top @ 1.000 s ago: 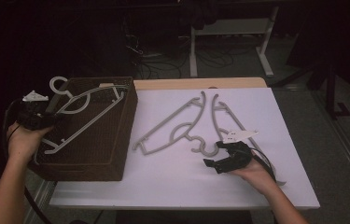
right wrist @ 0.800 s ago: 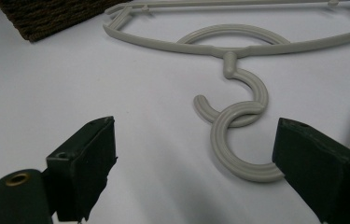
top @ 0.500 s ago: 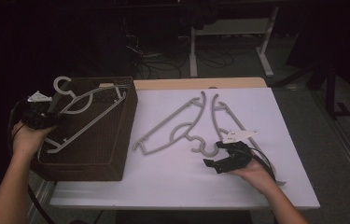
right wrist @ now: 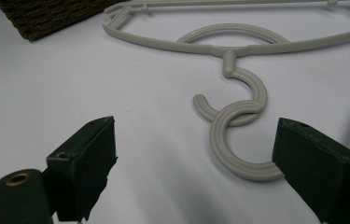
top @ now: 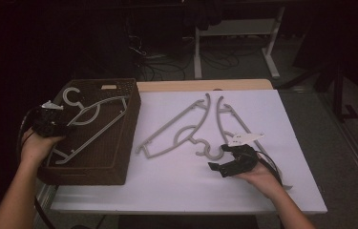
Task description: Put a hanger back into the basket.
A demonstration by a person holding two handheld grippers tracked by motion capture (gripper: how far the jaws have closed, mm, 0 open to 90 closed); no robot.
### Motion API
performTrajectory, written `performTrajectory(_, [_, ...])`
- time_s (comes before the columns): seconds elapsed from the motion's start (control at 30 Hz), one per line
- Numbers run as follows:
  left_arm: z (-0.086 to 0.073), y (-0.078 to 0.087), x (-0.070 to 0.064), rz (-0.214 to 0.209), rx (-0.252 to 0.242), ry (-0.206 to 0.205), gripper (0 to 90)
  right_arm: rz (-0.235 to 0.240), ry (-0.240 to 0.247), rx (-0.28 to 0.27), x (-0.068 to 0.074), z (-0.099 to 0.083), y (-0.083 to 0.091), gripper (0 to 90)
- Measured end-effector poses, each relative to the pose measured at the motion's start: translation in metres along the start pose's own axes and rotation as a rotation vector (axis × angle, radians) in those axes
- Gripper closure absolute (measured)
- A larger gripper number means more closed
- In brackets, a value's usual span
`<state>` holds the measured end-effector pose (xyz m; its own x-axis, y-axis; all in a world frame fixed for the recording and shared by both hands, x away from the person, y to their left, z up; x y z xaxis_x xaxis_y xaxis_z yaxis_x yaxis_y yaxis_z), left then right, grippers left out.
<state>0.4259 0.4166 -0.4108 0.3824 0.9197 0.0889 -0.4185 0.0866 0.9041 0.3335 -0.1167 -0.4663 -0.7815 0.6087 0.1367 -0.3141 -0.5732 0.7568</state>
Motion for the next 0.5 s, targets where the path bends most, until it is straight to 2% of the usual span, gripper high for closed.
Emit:
performTrajectory(0.03, [0.000,0.000,0.000,0.000,0.000,0.000,58.1,0.000,0.000,0.000,0.000,0.000,0.000,12.9])
performTrajectory(0.07, [0.000,0.000,0.000,0.000,0.000,0.000,58.1,0.000,0.000,0.000,0.000,0.000,0.000,12.9])
performTrajectory(0.1, [0.001,0.003,0.002,-0.015,-0.027,0.013,53.4,0.001,0.001,0.000,0.000,0.000,0.000,12.9])
performTrajectory(0.2, [0.003,0.007,0.001,-0.038,-0.067,0.024,45.8,0.002,0.001,0.000,0.001,0.000,0.000,12.9])
performTrajectory(0.27, [0.005,0.013,-0.002,-0.069,-0.107,0.026,39.6,0.002,0.001,-0.003,0.001,0.000,0.001,12.9])
performTrajectory(0.37, [0.012,0.027,-0.012,-0.123,-0.180,0.014,34.8,0.002,0.001,-0.005,0.000,0.001,0.001,12.9])
performTrajectory(0.5, [0.026,0.046,-0.033,-0.203,-0.262,-0.017,29.3,0.002,-0.001,-0.006,0.000,0.001,0.002,13.0])
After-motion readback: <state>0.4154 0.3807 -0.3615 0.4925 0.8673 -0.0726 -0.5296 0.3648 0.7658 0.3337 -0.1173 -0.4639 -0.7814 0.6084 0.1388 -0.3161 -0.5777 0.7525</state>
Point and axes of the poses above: each handheld gripper's, and its own axes: y roughly backward along the jaws, z roughly out of its top, x roughly to its left, the point moved 6 cm from there along -y, roughly forward along the jaws, and after that the axes turned 13 degrees about x, right-handed, at the moved point
